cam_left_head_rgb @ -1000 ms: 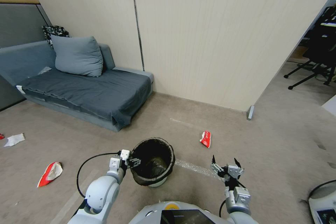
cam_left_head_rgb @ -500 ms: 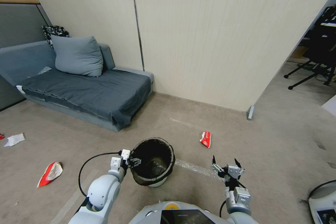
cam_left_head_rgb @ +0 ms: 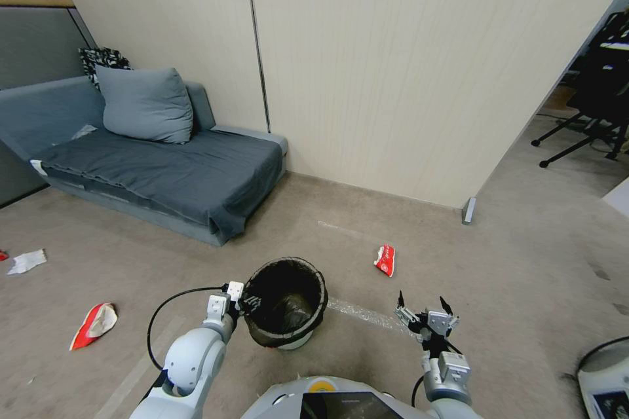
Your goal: Pick up the trash bin, then pick up the garbage from the floor and place it into the trash bin.
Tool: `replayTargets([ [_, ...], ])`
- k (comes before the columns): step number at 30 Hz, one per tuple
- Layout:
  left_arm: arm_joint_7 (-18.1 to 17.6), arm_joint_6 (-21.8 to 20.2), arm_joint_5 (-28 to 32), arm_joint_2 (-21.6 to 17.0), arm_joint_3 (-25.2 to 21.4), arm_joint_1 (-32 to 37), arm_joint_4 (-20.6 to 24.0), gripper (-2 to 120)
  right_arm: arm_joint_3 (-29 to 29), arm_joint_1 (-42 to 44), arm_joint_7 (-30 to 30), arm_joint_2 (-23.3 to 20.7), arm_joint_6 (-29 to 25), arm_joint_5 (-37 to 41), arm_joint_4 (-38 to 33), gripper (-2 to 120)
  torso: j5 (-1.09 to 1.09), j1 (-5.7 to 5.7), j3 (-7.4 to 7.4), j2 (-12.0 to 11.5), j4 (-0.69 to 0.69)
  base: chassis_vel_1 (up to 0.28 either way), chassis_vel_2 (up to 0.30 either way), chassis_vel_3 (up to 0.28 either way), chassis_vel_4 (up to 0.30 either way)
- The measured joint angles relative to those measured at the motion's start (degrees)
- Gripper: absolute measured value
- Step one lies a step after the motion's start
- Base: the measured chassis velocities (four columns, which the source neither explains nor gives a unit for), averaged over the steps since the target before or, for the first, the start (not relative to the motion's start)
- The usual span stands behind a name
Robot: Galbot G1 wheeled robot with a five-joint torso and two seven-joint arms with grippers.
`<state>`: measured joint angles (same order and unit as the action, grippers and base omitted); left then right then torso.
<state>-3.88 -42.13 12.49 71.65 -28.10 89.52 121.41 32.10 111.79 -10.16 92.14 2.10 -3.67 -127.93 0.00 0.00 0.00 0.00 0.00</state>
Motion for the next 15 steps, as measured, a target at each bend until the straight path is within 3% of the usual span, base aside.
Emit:
replayTargets([
  [7, 0.03, 0.00, -0.28, 0.52, 0.15, -0.10, -0.38, 14, -0.02, -0.08, 0.00, 0.00, -0.05, -0.06, -0.31, 100, 0.00, 0.00, 0.00, 0.00, 0.00, 0.000, 0.000, 0.000, 0.000],
  [15, 0.13, 0.03, -0.28, 0.66, 0.30, -0.25, -0.48, 9, 0.02, -0.20, 0.04, 0.00, -0.03, 0.06, -0.37, 100, -0.01, 0.00, 0.00, 0.00, 0.00, 0.000, 0.000, 0.000, 0.000],
])
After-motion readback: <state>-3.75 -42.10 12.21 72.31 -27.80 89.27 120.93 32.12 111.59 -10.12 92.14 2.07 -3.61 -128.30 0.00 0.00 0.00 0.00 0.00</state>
